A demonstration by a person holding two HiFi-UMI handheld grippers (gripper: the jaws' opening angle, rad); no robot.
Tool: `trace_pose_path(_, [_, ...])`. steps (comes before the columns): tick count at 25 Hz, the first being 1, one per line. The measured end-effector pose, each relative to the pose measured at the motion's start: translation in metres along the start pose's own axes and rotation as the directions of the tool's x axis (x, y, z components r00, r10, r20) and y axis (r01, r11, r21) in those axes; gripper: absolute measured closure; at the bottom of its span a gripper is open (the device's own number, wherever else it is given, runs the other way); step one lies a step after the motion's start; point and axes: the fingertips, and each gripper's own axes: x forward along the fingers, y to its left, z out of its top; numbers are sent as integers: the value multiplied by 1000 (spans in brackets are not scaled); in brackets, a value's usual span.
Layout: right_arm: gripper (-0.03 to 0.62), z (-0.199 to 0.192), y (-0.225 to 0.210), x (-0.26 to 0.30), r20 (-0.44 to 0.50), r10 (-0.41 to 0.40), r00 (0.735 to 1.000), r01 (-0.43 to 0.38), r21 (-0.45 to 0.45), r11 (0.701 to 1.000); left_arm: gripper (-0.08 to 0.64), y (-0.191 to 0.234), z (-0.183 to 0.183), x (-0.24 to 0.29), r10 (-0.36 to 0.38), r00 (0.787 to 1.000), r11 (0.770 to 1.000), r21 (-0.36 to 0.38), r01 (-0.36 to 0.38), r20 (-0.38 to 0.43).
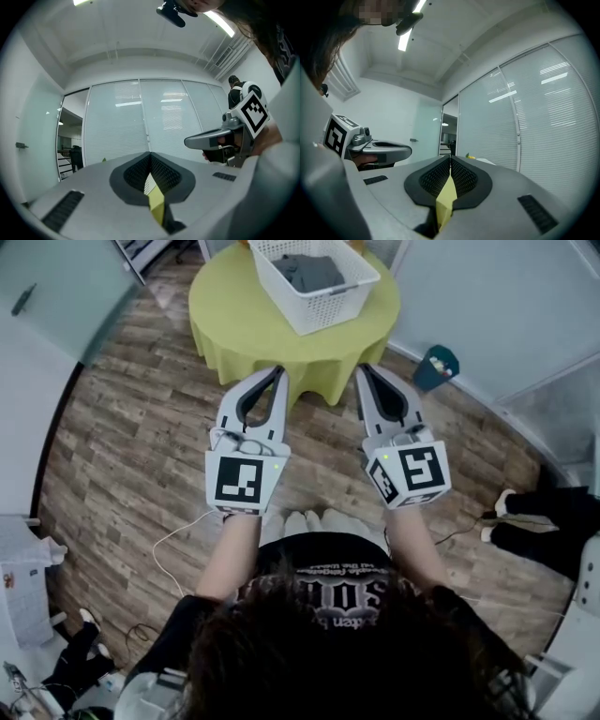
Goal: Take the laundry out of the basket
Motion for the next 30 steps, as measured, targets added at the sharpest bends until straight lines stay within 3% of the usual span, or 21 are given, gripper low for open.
trace_pose_path(13, [563,-17,-18,47,-7,25,1000,-24,20,1000,561,32,-18,33,20,1000,1000,-10,-20,-9])
trace_pose_path(30, [563,-28,-97,174,3,67,998,-67,40,997,561,101,-36,155,66,998,998,-6,-67,-24])
